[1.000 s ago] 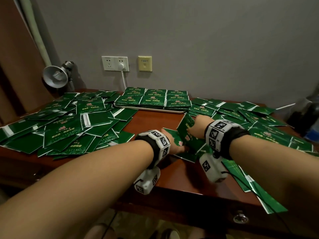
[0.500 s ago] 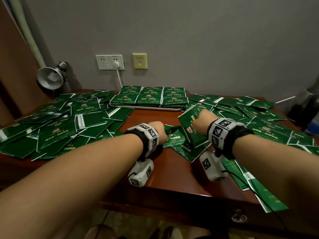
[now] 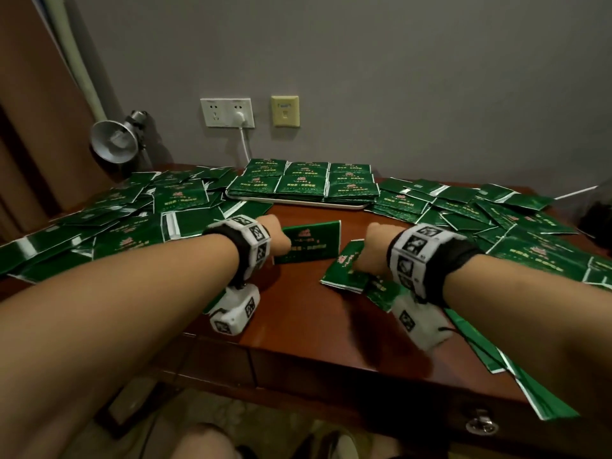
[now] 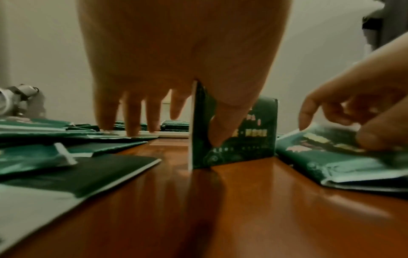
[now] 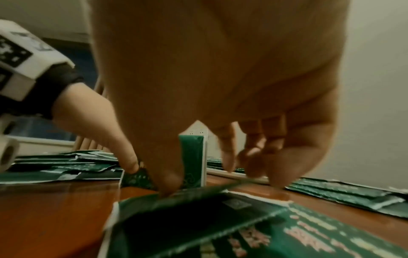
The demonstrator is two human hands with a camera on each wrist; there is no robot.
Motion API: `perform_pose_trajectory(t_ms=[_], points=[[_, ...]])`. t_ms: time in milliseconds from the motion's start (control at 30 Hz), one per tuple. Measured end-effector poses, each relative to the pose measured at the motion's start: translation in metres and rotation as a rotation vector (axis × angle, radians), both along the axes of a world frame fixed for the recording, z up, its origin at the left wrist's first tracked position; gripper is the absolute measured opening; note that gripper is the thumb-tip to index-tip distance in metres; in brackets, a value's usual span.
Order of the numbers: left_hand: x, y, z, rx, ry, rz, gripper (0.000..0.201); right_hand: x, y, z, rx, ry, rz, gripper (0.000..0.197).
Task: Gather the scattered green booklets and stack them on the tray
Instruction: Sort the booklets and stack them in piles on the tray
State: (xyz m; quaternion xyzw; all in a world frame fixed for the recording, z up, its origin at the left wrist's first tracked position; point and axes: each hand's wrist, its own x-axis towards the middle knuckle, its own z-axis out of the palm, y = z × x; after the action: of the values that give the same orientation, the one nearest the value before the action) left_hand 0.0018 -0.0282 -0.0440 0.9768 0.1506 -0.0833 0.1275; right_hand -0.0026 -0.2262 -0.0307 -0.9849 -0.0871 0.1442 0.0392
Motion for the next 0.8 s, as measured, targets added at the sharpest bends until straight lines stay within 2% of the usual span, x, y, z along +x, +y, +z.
perform_pose_trajectory(t_ms=[33,100,233,267,333,467,533,600,800], points=[[0.003,-0.001,-0.002,0.062,-0.025,-0.002,0.036,0.0,0.004,0.001,-0.141,-0.109,0.064,0.054],[0.007,-0.002,-0.001,0.147,-0.097,0.033,0.05,0.005,0.011,-0.001,-0.228,-0.155,0.143,0.068],[0.019,-0.001,0.004,0.07,-0.121,0.003,0.03,0.014,0.015,-0.003,-0.391,-0.078,0.319,0.083],[0.022,-0.002,0.003,0.078,-0.134,0.0,0.032,0.016,0.016,-0.004,-0.408,-0.063,0.383,0.083],[0.029,-0.001,-0.003,0.123,-0.15,-0.012,0.049,0.02,0.018,-0.006,-0.45,-0.037,0.463,0.087],[0.047,0.0,-0.022,0.163,-0.065,-0.182,0.085,0.029,0.024,-0.01,-0.542,-0.068,0.491,0.094],[0.053,-0.001,-0.031,0.165,-0.03,-0.236,0.096,0.035,0.027,-0.015,-0.541,-0.095,0.509,0.092],[0.056,-0.003,-0.038,0.177,-0.014,-0.272,0.099,0.041,0.028,-0.02,-0.509,-0.093,0.516,0.09],[0.062,-0.003,-0.034,0.16,-0.018,-0.296,0.089,0.054,0.023,-0.015,-0.193,-0.161,0.36,0.074]])
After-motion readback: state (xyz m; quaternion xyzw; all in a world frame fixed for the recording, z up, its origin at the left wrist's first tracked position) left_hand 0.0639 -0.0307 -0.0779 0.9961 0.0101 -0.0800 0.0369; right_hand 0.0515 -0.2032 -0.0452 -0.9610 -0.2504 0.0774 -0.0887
